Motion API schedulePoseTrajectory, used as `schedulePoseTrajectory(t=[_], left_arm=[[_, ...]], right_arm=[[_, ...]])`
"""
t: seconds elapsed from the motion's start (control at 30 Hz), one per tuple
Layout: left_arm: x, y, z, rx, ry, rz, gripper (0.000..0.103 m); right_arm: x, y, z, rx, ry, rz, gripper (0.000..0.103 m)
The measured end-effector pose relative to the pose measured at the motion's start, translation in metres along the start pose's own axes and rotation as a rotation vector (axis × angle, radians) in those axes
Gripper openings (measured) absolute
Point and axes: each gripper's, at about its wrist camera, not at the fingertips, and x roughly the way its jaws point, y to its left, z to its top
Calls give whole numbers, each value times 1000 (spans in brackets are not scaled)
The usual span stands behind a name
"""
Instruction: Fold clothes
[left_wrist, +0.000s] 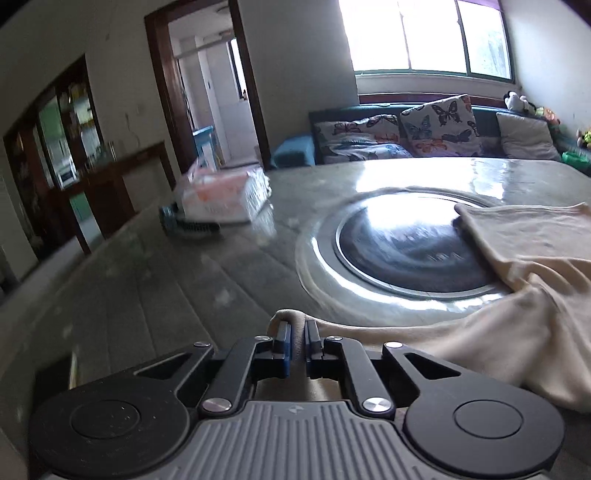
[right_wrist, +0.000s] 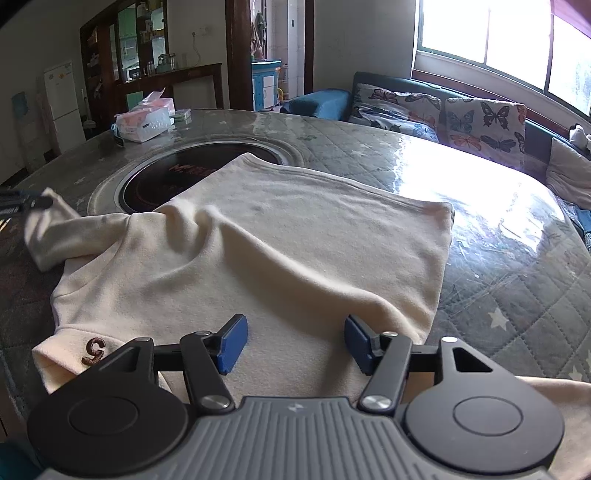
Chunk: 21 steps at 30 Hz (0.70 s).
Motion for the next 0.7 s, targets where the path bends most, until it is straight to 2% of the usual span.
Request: schedulePoseTrajectory(t=[0.13,0.3,0.37,0.53,0.63,0.7], left_arm=[[7,-3,12,79,-53,55,8],[30,-5,15,135,-24,108,8],[35,-3,15,128,-14,121,8],[42,1,10,129,51,111,9],[46,8,4,105,86,92,21],[40,17,3,47,92,82,34]], right_arm=[[1,-1,2,-1,5,1,60],[2,-2,3,-5,10,3,62],[3,-2,3,-5,10,4,62],[3,-1,3,-5,11,3,63],[3,-1,4,-8,13,5,63],[3,-2,4,-10,14,6,63]])
